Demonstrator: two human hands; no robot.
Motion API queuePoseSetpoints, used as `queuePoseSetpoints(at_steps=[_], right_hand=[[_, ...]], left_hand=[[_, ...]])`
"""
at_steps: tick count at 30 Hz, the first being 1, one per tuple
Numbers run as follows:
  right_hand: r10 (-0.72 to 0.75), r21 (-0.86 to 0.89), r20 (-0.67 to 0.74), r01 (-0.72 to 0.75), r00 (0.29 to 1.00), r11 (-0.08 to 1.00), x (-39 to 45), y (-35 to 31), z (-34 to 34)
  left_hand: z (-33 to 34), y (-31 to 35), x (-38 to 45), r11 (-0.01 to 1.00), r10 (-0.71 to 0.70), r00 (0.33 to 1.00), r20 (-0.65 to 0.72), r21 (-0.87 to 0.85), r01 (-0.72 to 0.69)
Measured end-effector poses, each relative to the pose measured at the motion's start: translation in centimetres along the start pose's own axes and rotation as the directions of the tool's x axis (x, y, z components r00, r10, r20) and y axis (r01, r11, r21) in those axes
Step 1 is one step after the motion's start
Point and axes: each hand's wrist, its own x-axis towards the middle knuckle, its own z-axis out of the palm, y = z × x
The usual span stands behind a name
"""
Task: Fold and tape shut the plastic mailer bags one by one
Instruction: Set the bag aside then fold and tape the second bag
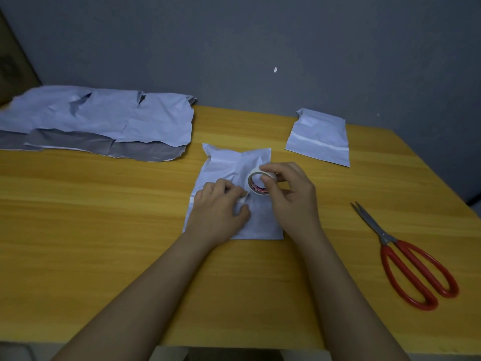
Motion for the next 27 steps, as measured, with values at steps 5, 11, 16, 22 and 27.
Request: queuePoseSetpoints(at_steps=[5,11,16,22,27], right_hand=[[-0.042,-0.025,-0.003,0.042,0.999,0.999,0.4,-0.3,0.2],[-0.046,-0.04,-0.004,0.046,0.999,0.998,0.4,-0.8,0.0],[0.023,-0.035,0.047,-0.022,0.999,0.999,-0.8,-0.1,-1.8],[0.123,-0.079,0.14,-0.113,0.983,0.991,-1.2,1.8,-3.1],[0.125,-0.122,0.167,-0.105,0.978,0.987,-1.3,2.7,-3.0]], left_hand=[[0.0,0.0,0.1,1.0,-0.008,1.0,0.017,-0.002,0.008],[-0.1,0.0,0.1,1.0,-0.001,1.0,0.012,-0.016,0.002],[-0.2,-0.1,0.2,1.0,-0.007,0.999,0.036,-0.025,0.008],[-0.3,-0.1,0.1,0.999,-0.013,0.999,0.049,-0.039,0.015],[-0.4,0.0,0.0,1.0,-0.003,0.999,0.05,-0.029,0.004]])
